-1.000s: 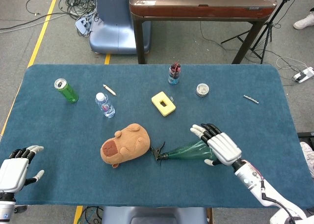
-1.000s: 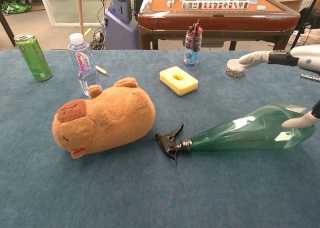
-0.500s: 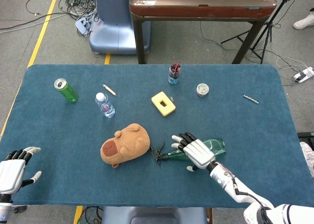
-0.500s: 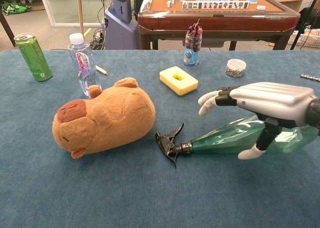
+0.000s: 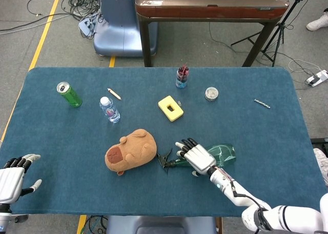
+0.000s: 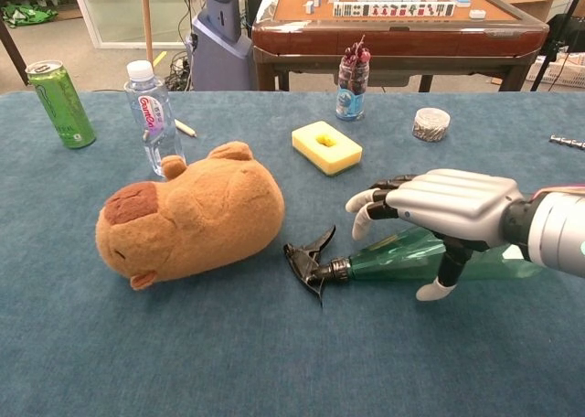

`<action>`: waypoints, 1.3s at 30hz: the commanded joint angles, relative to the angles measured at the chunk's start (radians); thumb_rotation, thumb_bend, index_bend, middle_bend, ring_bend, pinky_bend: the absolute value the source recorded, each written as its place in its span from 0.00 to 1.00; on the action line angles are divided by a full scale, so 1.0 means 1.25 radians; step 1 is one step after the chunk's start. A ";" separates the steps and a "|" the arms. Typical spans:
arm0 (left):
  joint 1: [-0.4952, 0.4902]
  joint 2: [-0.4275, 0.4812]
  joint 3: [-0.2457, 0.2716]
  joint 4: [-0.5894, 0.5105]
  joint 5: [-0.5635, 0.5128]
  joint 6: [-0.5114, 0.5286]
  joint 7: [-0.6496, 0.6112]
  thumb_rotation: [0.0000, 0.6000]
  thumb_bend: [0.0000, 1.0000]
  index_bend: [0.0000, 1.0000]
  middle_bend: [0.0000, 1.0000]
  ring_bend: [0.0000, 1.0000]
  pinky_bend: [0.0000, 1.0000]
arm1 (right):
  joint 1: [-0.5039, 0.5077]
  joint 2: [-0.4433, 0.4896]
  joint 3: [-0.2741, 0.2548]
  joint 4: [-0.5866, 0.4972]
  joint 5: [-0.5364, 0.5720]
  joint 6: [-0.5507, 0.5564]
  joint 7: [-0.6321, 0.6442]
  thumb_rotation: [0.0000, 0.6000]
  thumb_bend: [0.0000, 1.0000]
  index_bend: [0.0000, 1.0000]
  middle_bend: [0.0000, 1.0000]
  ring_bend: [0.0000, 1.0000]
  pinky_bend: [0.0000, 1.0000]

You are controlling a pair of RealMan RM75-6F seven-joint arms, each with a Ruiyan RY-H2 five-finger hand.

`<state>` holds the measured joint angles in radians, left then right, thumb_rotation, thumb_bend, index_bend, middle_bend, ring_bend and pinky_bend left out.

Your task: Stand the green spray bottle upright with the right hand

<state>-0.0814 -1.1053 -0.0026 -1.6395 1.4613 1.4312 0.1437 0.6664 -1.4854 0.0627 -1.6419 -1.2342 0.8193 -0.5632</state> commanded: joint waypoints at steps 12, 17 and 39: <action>0.001 -0.002 -0.001 0.012 -0.001 -0.001 -0.011 1.00 0.24 0.26 0.24 0.24 0.20 | 0.045 -0.051 -0.016 0.050 0.047 0.007 -0.069 1.00 0.19 0.34 0.13 0.00 0.08; 0.000 -0.001 -0.003 0.013 -0.003 -0.001 -0.011 1.00 0.24 0.26 0.24 0.24 0.20 | 0.057 -0.056 -0.014 0.053 0.045 0.007 -0.062 1.00 0.22 0.36 0.15 0.00 0.08; -0.005 0.003 -0.005 0.002 -0.004 -0.007 0.001 1.00 0.24 0.28 0.24 0.24 0.20 | -0.012 0.028 0.029 0.005 -0.081 0.142 0.314 1.00 0.53 0.61 0.32 0.10 0.11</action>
<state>-0.0870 -1.1014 -0.0091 -1.6366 1.4568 1.4221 0.1451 0.6850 -1.4945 0.0805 -1.6059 -1.2872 0.9478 -0.2811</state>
